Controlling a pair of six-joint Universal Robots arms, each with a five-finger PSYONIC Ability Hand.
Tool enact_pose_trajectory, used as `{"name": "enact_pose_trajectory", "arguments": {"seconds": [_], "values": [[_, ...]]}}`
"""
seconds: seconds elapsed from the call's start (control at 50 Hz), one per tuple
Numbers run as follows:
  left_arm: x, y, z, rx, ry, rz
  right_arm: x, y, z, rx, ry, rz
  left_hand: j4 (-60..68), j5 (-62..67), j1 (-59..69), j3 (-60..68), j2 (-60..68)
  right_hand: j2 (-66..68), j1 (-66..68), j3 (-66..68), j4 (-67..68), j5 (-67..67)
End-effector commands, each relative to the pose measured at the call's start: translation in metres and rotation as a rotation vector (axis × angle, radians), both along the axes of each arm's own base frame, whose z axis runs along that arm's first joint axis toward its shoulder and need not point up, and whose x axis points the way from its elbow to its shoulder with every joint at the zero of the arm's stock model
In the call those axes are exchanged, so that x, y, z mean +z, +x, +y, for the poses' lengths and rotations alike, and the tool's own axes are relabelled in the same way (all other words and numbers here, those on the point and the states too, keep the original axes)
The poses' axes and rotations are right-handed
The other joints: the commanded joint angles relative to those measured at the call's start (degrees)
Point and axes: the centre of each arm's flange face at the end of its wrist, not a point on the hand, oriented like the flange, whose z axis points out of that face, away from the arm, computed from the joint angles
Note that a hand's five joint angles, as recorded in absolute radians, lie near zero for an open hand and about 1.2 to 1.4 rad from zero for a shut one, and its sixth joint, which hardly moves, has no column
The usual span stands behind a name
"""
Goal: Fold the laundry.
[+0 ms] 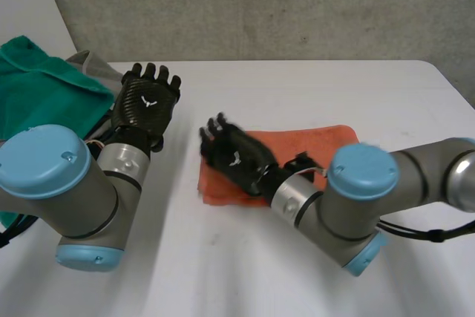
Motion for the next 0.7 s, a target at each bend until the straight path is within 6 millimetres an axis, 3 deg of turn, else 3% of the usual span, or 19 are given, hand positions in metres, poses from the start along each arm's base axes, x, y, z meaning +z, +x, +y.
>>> {"name": "enact_pose_trajectory", "arguments": {"seconds": [0.02, 0.08, 0.1, 0.14, 0.24, 0.3, 0.38, 0.4, 0.42, 0.52, 0.62, 0.64, 0.68, 0.7], "values": [[0.011, -0.012, 0.003, -0.032, -0.033, 0.019, 0.058, -0.053, -0.033, -0.201, 0.306, -0.266, -1.80, -2.66, -1.14, -2.24, -1.86, -2.53, -2.10, -2.01, -3.55, -3.93], [0.014, -0.023, 0.011, -0.066, -0.045, 0.026, 0.065, -0.078, -0.045, -0.286, 0.437, -0.327, -1.80, -2.66, -1.14, -2.24, -1.86, -2.53, -2.10, -2.01, -3.55, -3.93], [0.015, -0.026, 0.013, -0.075, -0.048, 0.027, 0.062, -0.097, -0.056, -0.359, 0.509, -0.343, -1.80, -2.66, -1.14, -2.24, -1.86, -2.53, -2.10, -2.01, -3.55, -3.93], [0.013, -0.032, 0.017, -0.093, -0.045, 0.026, 0.055, -0.114, -0.064, -0.427, 0.566, -0.336, -1.80, -2.66, -1.14, -2.24, -1.86, -2.53, -2.10, -2.01, -3.55, -3.93], [0.004, -0.040, 0.019, -0.113, -0.032, 0.017, 0.018, -0.156, -0.074, -0.584, 0.666, -0.209, -1.80, -2.66, -1.14, -2.24, -1.86, -2.53, -2.10, -2.01, -3.55, -3.93], [0.002, -0.046, 0.023, -0.130, -0.029, 0.014, 0.003, -0.172, -0.080, -0.634, 0.659, -0.136, -1.80, -2.66, -1.14, -2.24, -1.86, 5.59, 6.02, 6.12, 4.57, 4.19], [0.001, -0.047, 0.026, -0.138, -0.025, 0.011, -0.017, -0.186, -0.089, -0.695, 0.640, -0.046, -1.80, -2.66, -1.14, -2.24, -1.86, 38.32, 38.75, 38.84, 37.29, 36.92], [0.000, -0.047, 0.026, -0.138, -0.024, 0.010, -0.020, -0.188, -0.093, -0.723, 0.637, -0.042, -1.80, -2.66, -1.14, -2.24, -1.86, 61.74, 62.17, 62.26, 60.72, 60.34], [0.000, -0.047, 0.026, -0.136, -0.023, 0.010, -0.020, -0.188, -0.095, -0.730, 0.630, -0.042, -1.80, -2.66, -1.14, -2.24, -1.86, 67.41, 67.84, 67.93, 66.39, 66.01], [0.003, -0.046, 0.029, -0.139, -0.027, 0.012, -0.004, -0.189, -0.112, -0.778, 0.535, -0.076, -1.80, -2.66, -1.14, -2.24, -1.86, 67.47, 67.90, 67.99, 66.45, 66.07], [0.012, -0.043, 0.031, -0.136, -0.041, 0.021, 0.041, -0.138, -0.104, -0.651, 0.360, -0.136, -1.80, -2.66, -1.14, -2.24, -1.86, 67.47, 67.90, 67.99, 66.45, 66.07], [0.015, -0.042, 0.031, -0.132, -0.044, 0.025, 0.058, -0.110, -0.091, -0.568, 0.313, -0.153, -1.80, -2.66, -1.14, -2.24, -1.86, 67.47, 67.90, 67.99, 66.45, 66.07], [0.016, -0.039, 0.031, -0.121, -0.043, 0.026, 0.060, -0.093, -0.082, -0.514, 0.303, -0.153, -1.80, -2.66, -1.14, -2.24, -1.86, 67.47, 67.90, 67.99, 66.45, 66.07], [0.016, -0.038, 0.030, -0.115, -0.042, 0.025, 0.058, -0.074, -0.069, -0.451, 0.301, -0.143, -1.80, -2.66, -1.14, -2.24, -1.86, 67.47, 67.90, 67.99, 66.45, 66.07]]}}
